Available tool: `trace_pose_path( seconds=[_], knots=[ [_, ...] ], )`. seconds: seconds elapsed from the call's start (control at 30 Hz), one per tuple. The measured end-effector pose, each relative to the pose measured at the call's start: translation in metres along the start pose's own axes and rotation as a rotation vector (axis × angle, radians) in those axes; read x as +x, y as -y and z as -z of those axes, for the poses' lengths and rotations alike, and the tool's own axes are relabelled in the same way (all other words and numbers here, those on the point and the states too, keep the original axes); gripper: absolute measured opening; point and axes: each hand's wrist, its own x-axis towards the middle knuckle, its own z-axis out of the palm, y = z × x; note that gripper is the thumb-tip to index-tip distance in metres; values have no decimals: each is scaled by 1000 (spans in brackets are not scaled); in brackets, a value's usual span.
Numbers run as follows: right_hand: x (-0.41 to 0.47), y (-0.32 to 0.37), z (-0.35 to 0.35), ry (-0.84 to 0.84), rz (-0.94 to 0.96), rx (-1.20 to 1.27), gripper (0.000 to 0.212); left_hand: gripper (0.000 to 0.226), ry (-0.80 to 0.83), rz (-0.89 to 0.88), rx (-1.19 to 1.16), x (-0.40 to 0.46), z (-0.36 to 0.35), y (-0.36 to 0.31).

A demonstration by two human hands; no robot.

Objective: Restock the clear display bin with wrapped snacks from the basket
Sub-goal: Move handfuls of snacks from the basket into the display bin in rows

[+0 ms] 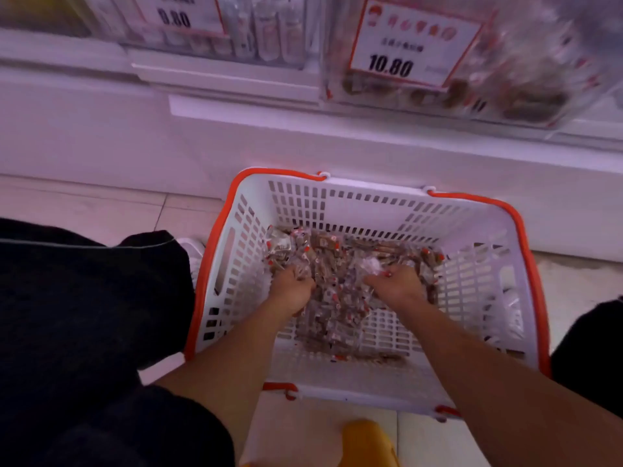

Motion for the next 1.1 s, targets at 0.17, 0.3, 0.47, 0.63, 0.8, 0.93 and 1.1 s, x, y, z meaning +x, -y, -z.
trace_pose_path(
  seconds=[0.17,0.3,0.47,0.63,0.8,0.93,1.1],
  knots=[
    [-58,61,57,423,156,144,26,29,367,19,-249,-55,24,-79],
    [-113,130,120,623,273,263,31,38,580,-119,-44,-117,66,-164],
    [-180,176,192,796,518,250,19,44,790,-269,154,-209,112,-232],
    [-203,206,222,803,687,193,16,31,568,-587,-53,-254,104,-273],
    [-206,230,230,587,921,227,33,29,382,-814,-104,-257,99,-298],
    [-199,232,231,399,869,466,34,9,441,-866,-2,-255,107,-306],
    [-192,232,232,231,880,395,35,24,421,-808,-22,-247,102,-310]
  ],
)
